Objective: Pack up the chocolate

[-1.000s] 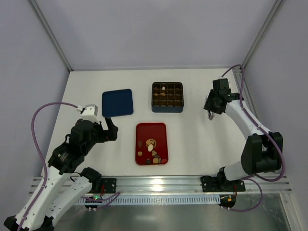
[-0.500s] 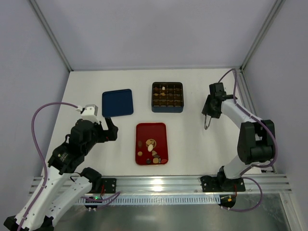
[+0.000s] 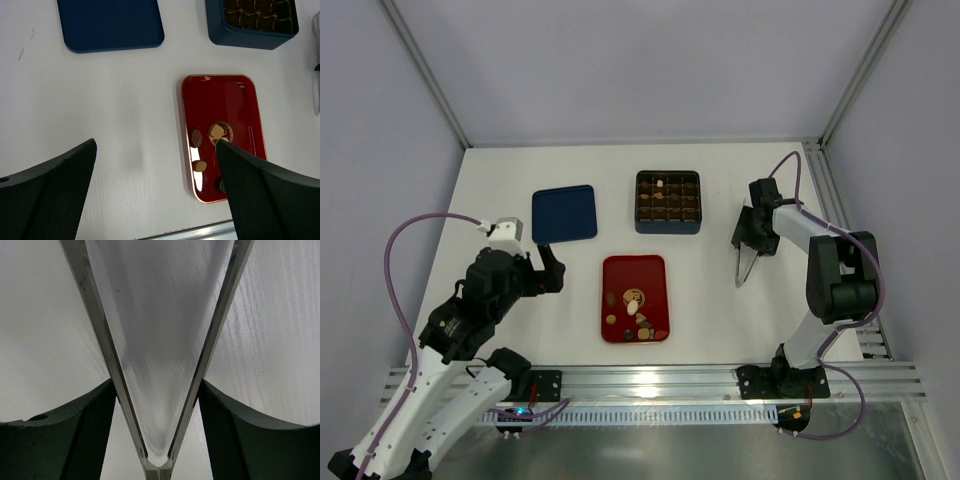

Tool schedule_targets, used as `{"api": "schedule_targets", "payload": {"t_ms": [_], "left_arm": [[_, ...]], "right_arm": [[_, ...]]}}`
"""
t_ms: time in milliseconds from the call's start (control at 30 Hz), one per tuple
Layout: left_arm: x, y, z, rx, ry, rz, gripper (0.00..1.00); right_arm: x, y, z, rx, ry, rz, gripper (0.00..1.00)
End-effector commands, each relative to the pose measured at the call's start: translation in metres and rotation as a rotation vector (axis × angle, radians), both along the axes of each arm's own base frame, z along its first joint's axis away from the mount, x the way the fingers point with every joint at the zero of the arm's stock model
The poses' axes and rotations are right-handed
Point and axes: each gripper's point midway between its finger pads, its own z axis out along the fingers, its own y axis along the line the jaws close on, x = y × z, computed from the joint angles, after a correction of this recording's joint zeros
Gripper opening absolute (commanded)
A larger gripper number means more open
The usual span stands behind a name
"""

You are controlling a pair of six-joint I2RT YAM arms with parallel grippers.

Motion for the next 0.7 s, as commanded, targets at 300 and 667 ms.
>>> {"api": "schedule_targets", "payload": {"t_ms": [300, 667], "left_arm": [[0.004, -0.003, 0.003, -0.010, -0.017, 0.000, 1.00], [0.006, -0.001, -0.002, 0.003, 0.004, 0.016, 1.00]], "right_arm": [[0.002, 0.002, -0.002, 0.013, 0.000, 0.018, 0.78], [-0.009, 0.002, 0.012, 0.026, -0.028, 0.008, 0.89]]}}
